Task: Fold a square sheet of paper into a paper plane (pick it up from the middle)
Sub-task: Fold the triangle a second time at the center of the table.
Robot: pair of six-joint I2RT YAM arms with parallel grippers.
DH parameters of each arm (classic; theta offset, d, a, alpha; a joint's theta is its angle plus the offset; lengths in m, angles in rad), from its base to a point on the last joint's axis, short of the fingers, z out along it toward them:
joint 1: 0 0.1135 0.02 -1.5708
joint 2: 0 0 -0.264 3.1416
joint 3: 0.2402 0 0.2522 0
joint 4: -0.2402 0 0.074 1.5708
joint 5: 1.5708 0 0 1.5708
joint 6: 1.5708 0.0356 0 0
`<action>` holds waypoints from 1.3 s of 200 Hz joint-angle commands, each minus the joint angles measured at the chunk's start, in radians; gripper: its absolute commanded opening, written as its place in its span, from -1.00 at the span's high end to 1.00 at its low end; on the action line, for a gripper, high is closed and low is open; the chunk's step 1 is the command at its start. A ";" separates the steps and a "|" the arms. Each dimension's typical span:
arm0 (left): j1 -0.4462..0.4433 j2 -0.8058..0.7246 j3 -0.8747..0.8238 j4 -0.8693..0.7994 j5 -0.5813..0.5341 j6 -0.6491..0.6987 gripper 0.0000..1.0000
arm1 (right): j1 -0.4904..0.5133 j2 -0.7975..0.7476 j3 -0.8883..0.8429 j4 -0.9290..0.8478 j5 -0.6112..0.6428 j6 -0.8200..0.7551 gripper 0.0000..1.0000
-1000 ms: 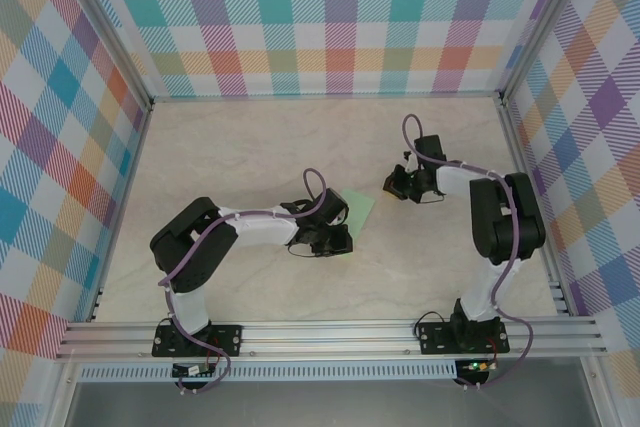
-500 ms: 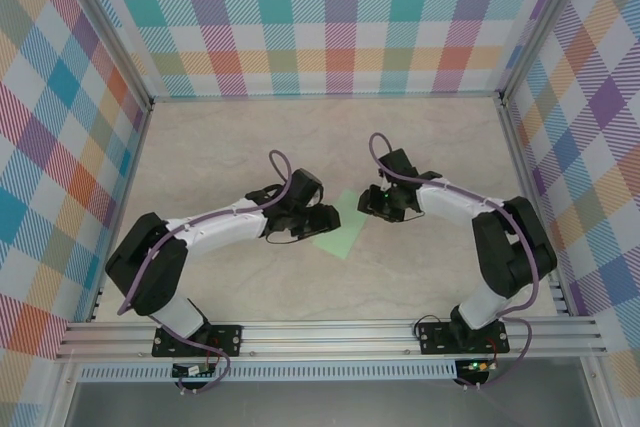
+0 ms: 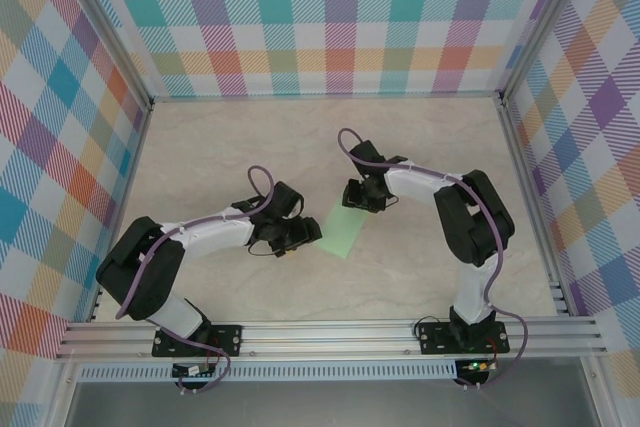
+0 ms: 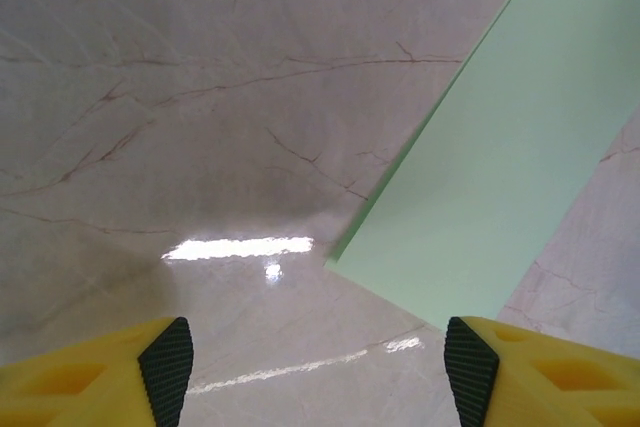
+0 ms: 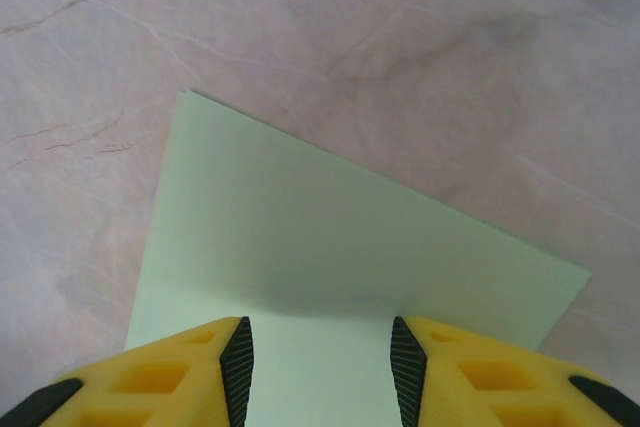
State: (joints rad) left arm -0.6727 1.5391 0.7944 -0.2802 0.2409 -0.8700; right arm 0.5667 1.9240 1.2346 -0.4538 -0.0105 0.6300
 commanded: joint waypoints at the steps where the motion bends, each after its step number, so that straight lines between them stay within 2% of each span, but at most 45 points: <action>1: 0.012 -0.033 -0.030 0.063 0.067 -0.044 -0.43 | 0.033 0.051 0.001 0.001 -0.062 -0.057 0.15; 26: 0.012 -0.019 -0.040 0.071 0.093 -0.050 -0.44 | 0.051 0.061 -0.018 0.071 -0.161 -0.075 0.17; 50: 0.012 -0.011 -0.056 0.095 0.115 -0.069 -0.45 | 0.051 0.064 -0.030 0.105 -0.197 -0.078 0.19; 106: 0.012 0.019 -0.061 0.153 0.194 -0.088 -0.45 | 0.050 0.070 -0.029 0.107 -0.197 -0.078 0.21; 208: -0.001 0.058 -0.023 0.100 0.212 -0.050 -0.45 | 0.050 0.087 -0.021 0.102 -0.192 -0.065 0.22; 260: -0.005 0.040 -0.021 0.122 0.229 -0.052 -0.25 | 0.048 0.089 -0.025 0.100 -0.193 -0.061 0.23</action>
State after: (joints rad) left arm -0.6731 1.5806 0.7509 -0.1555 0.4416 -0.9291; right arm 0.6033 1.9575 1.2297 -0.3279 -0.1772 0.5640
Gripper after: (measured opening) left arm 0.649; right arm 0.386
